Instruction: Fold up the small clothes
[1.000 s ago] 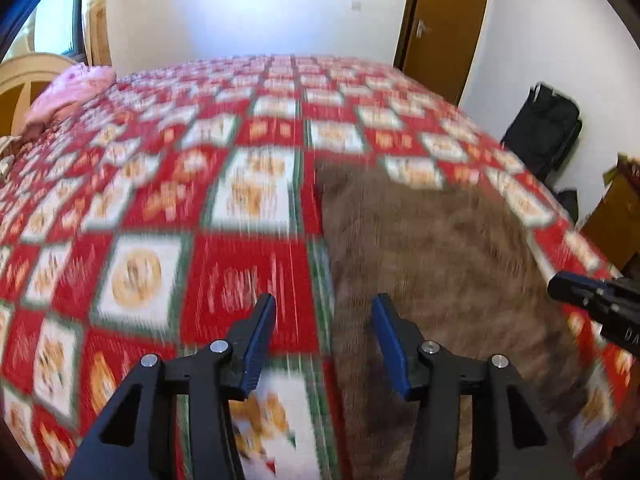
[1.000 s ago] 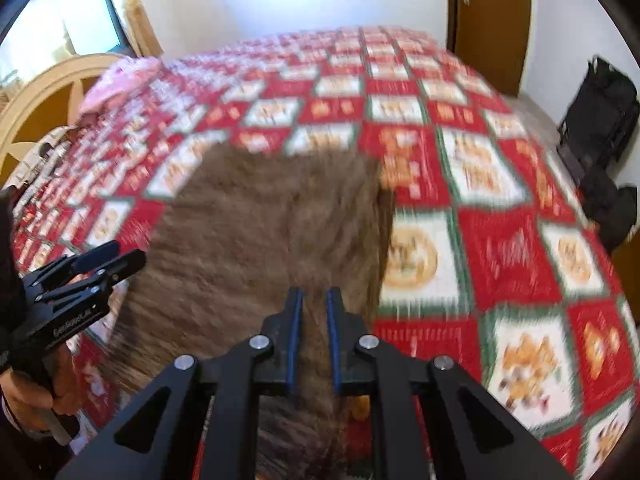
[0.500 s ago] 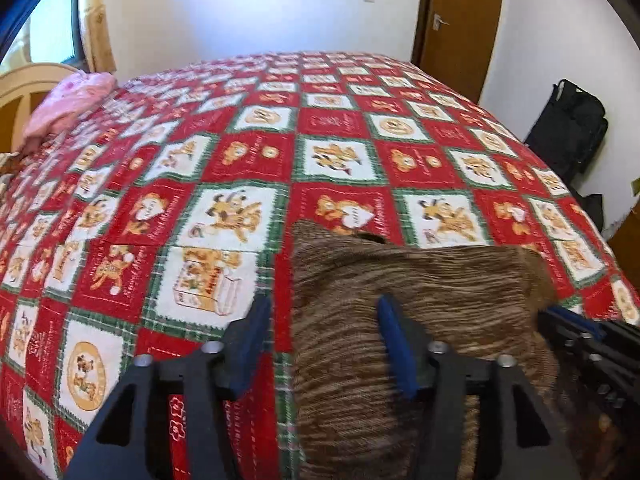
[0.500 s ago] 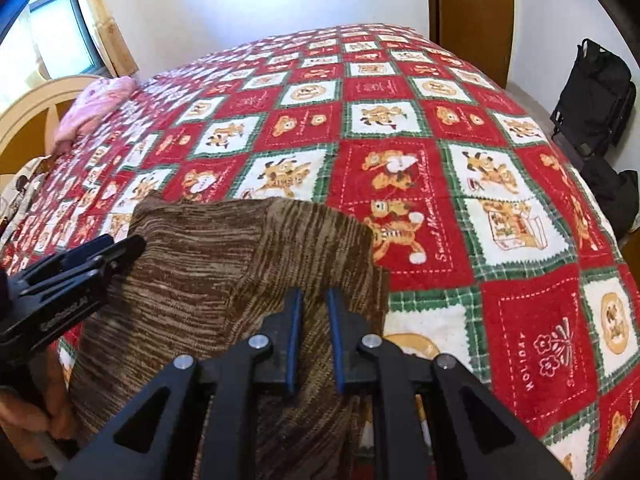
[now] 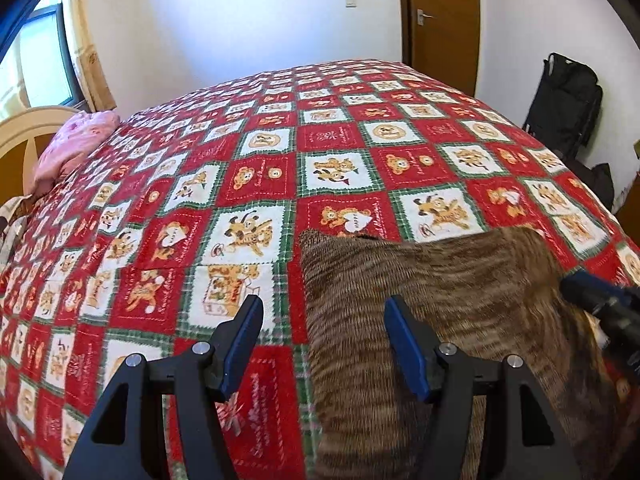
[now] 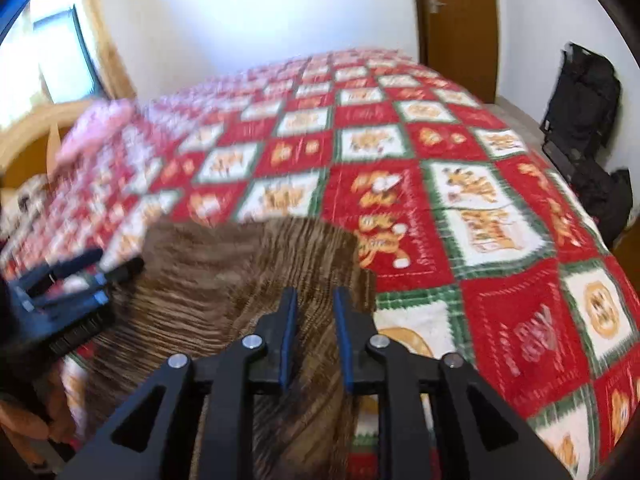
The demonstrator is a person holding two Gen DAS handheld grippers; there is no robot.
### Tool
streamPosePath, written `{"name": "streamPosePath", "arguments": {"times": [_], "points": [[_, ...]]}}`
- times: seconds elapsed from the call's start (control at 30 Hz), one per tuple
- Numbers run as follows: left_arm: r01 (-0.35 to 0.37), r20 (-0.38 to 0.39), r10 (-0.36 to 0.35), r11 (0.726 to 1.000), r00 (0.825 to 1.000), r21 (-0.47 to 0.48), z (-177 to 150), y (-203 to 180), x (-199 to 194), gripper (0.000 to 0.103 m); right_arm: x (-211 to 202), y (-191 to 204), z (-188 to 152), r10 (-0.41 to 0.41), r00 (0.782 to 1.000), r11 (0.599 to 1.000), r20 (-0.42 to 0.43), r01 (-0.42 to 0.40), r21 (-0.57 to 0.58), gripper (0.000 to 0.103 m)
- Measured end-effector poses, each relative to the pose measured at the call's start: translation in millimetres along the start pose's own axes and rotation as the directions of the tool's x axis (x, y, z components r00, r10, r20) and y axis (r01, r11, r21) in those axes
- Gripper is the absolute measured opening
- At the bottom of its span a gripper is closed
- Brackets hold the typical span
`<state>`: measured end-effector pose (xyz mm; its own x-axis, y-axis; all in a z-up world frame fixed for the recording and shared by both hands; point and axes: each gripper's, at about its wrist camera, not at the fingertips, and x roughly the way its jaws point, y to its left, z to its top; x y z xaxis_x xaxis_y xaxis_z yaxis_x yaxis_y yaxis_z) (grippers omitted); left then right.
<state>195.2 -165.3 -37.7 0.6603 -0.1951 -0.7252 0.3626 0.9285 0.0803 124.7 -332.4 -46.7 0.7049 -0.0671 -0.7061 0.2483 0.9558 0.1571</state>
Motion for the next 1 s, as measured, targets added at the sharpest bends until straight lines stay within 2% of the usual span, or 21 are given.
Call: {"name": "streamPosePath", "arguments": {"times": [0.07, 0.13, 0.23, 0.33, 0.4, 0.47, 0.53, 0.63, 0.73, 0.77, 0.83, 1.0], "points": [[0.028, -0.002, -0.028, 1.0, 1.0, -0.013, -5, 5, -8, 0.064, -18, -1, -2, 0.03, 0.999, 0.999, 0.029, -0.031, 0.036, 0.043], [0.07, 0.0, -0.07, 0.996, 0.998, -0.053, -13, 15, -17, 0.064, -37, -3, -9, 0.025, 0.999, 0.998, 0.048, -0.028, 0.056, 0.052], [0.142, -0.013, -0.145, 0.982, 0.989, -0.126, -23, 27, -22, 0.064, -49, -8, -21, 0.039, 0.999, 0.995, 0.036, -0.042, 0.086, 0.052], [0.23, 0.003, -0.234, 0.953, 0.972, -0.196, -31, 37, -28, 0.064, -51, -14, -31, 0.033, 0.999, 0.991, 0.011, -0.034, 0.131, 0.052], [0.245, 0.008, -0.249, 0.948, 0.969, -0.203, -31, 36, -25, 0.064, -49, -17, -33, 0.04, 0.999, 0.987, 0.004, -0.04, 0.156, 0.053], [0.232, -0.039, -0.246, 0.949, 0.969, -0.212, -30, 34, -14, 0.064, -43, -18, -32, 0.054, 0.999, 0.983, -0.011, -0.051, 0.174, 0.053], [0.261, -0.069, -0.287, 0.932, 0.956, -0.252, -32, 34, -7, 0.064, -33, -16, -29, 0.062, 0.998, 0.984, -0.026, -0.057, 0.171, 0.053], [0.315, -0.054, -0.343, 0.906, 0.938, -0.284, -35, 32, -4, 0.064, -21, -15, -29, 0.027, 0.998, 0.987, -0.057, -0.017, 0.16, 0.055], [0.294, -0.099, -0.33, 0.917, 0.939, -0.269, -38, 24, 9, 0.064, -2, -20, -36, 0.065, 0.992, 0.979, -0.107, -0.043, 0.201, 0.056], [0.295, -0.113, -0.337, 0.913, 0.935, -0.281, -41, 22, 14, 0.064, 1, -21, -40, 0.079, 0.991, 0.977, -0.111, -0.054, 0.208, 0.058], [0.303, -0.091, -0.345, 0.902, 0.934, -0.308, -46, 23, 15, 0.067, 1, -19, -41, 0.081, 0.992, 0.98, -0.094, -0.062, 0.192, 0.06], [0.249, -0.099, -0.275, 0.943, 0.956, -0.222, -44, 7, 15, 0.068, 3, -12, -44, 0.13, 0.987, 0.983, -0.095, -0.117, 0.139, 0.061]]}}
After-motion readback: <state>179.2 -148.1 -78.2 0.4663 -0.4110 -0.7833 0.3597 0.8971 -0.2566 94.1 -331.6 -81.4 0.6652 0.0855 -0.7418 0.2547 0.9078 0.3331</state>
